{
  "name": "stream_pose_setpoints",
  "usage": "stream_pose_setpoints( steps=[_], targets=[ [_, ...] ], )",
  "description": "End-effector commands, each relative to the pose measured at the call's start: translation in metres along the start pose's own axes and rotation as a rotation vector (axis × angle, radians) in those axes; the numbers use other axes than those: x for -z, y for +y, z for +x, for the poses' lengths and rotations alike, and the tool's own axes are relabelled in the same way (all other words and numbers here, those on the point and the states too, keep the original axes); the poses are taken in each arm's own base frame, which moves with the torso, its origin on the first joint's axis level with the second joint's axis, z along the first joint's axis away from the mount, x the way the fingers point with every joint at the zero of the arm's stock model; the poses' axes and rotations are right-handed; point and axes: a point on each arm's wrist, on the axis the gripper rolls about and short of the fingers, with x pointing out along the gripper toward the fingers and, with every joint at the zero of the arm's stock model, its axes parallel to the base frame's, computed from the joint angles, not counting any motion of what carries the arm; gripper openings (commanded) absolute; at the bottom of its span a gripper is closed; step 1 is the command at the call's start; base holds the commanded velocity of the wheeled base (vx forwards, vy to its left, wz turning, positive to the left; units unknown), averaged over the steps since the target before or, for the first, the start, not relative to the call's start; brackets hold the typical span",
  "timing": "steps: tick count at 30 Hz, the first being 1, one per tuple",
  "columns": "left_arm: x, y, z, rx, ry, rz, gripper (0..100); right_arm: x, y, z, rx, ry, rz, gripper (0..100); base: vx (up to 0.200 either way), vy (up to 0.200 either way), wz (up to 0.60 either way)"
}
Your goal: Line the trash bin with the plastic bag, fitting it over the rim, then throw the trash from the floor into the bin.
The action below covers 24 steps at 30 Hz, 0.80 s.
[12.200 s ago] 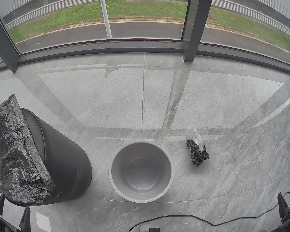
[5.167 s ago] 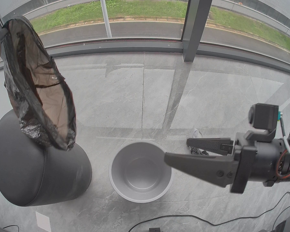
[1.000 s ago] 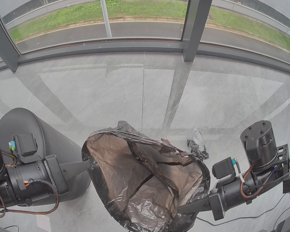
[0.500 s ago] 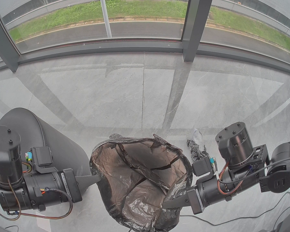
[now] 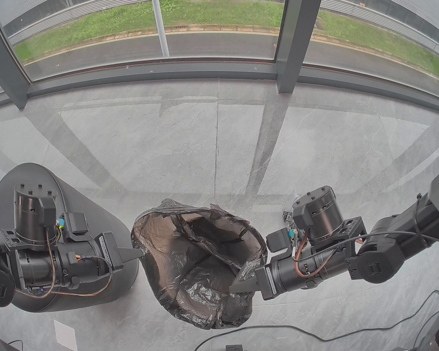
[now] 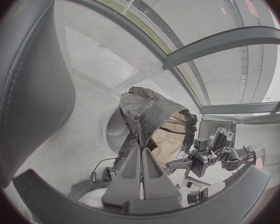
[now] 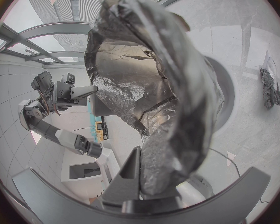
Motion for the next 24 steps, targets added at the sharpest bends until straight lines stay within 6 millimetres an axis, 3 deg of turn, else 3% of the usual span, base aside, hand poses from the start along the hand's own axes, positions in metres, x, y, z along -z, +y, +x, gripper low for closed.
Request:
stream_pose_setpoints(
  steps=[1, 8, 15, 24],
  targets=[
    [-0.002, 0.014, 0.021, -0.059, 0.043, -0.028, 0, 0.001, -0.028, 0.019, 0.043, 0.038, 0.027, 0, 0.0, 0.0, 0.0],
    [0.001, 0.02, 0.04, -0.079, 0.08, -0.035, 0, -0.005, -0.06, 0.017, 0.096, 0.022, 0.024, 0, 0.0, 0.0, 0.0],
    [0.008, 0.018, 0.046, -0.081, 0.119, -0.023, 0, 0.006, -0.066, 0.013, 0.123, 0.049, 0.012, 0, 0.0, 0.0, 0.0],
    [0.015, 0.016, 0.051, -0.091, 0.151, -0.01, 0, 0.006, -0.072, 0.011, 0.136, 0.043, 0.025, 0, 0.0, 0.0, 0.0]
  ],
)
